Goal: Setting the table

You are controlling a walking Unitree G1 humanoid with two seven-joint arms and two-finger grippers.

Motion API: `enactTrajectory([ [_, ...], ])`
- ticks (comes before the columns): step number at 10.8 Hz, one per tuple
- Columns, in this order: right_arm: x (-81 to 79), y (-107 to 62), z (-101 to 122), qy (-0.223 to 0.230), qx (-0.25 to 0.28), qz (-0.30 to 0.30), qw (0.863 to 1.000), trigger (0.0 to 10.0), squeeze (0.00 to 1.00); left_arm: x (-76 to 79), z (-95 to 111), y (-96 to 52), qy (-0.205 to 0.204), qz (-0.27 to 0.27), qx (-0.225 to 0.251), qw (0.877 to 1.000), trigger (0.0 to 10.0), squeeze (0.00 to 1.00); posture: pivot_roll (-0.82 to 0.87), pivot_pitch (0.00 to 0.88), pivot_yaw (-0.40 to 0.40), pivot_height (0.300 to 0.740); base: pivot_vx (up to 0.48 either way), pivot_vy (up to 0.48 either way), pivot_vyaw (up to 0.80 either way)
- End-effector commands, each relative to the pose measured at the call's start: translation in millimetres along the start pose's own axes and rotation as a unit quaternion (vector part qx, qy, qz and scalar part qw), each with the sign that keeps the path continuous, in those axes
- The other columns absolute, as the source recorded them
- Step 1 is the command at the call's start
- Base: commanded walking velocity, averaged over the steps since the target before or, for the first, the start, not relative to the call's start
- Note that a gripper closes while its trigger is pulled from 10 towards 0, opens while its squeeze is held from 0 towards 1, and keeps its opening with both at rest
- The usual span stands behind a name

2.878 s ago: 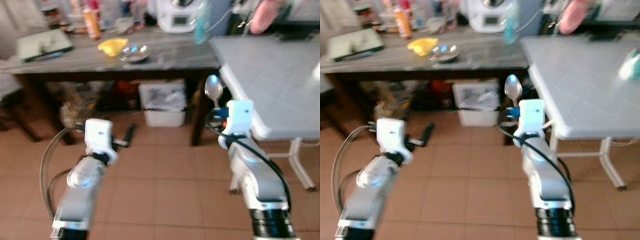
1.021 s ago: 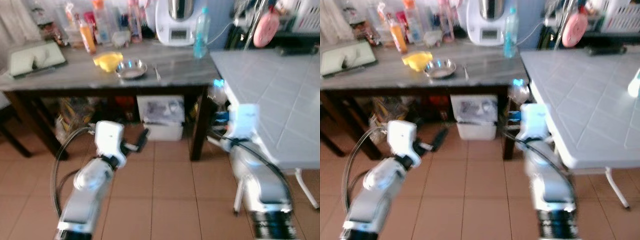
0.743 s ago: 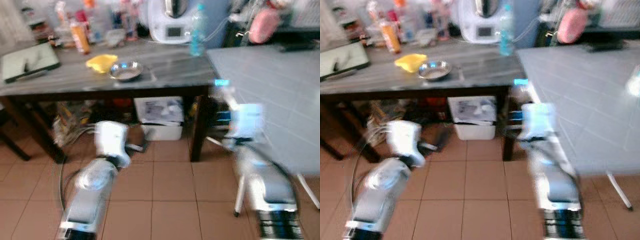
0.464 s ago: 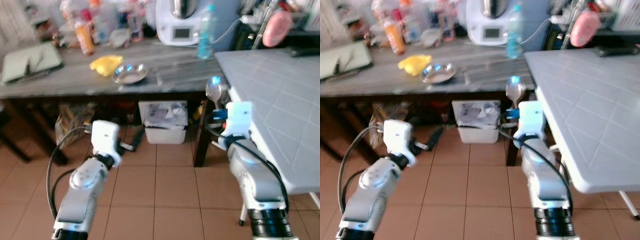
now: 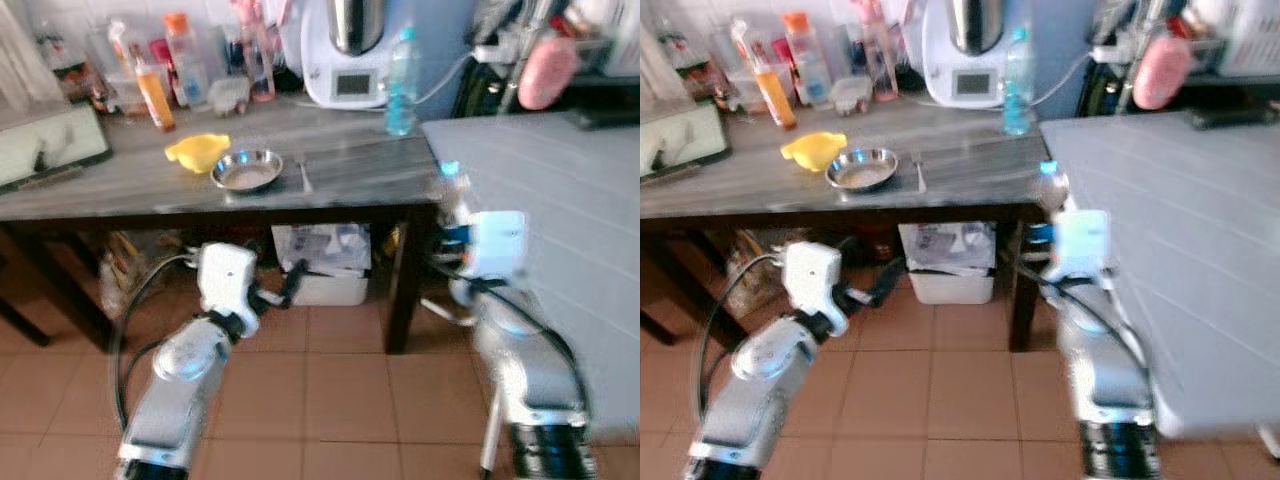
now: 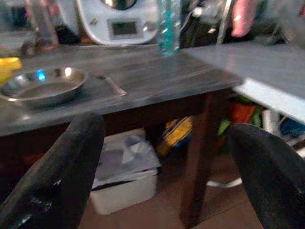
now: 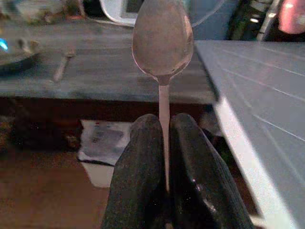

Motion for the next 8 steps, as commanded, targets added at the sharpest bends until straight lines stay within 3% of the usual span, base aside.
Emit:
enactTrajectory([
  [1,7.3,-0.3,4,-0.004,0.005,-0.008,1.000,10.0,0.00,3.2,4,1.9,0.001,-0.006,0.005,1.000,10.0,0.00,-0.01,0.044,0.059,0.740,0.386,0.000,0.00],
  [6,-1.2,-0.3,-2,0.001,-0.002,0.010,1.000,10.0,0.00,-2.2,3,0.0,0.005,0.002,0.003,1.000,10.0,0.00,0.00,0.035,0.056,0.740,0.386,0.000,0.00],
  [8,-8.3,-0.7,-5,0.005,-0.006,0.030,1.000,10.0,0.00,-13.0,3,-0.4,0.018,0.033,0.002,0.999,10.0,0.00,0.00,0.036,0.055,0.740,0.367,0.000,0.00],
])
Point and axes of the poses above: a point about 5 cm out from each wrist's last joint towards the gripper, its own y axis pointing out of the wrist towards the gripper, its own z axis along the axis of the wrist's last joint, x = y × z, the point moved 6 cm from there along y, pointing out of the wrist towards the gripper, and after that the axes turned 15 degrees about y, right-handed, at the moved point
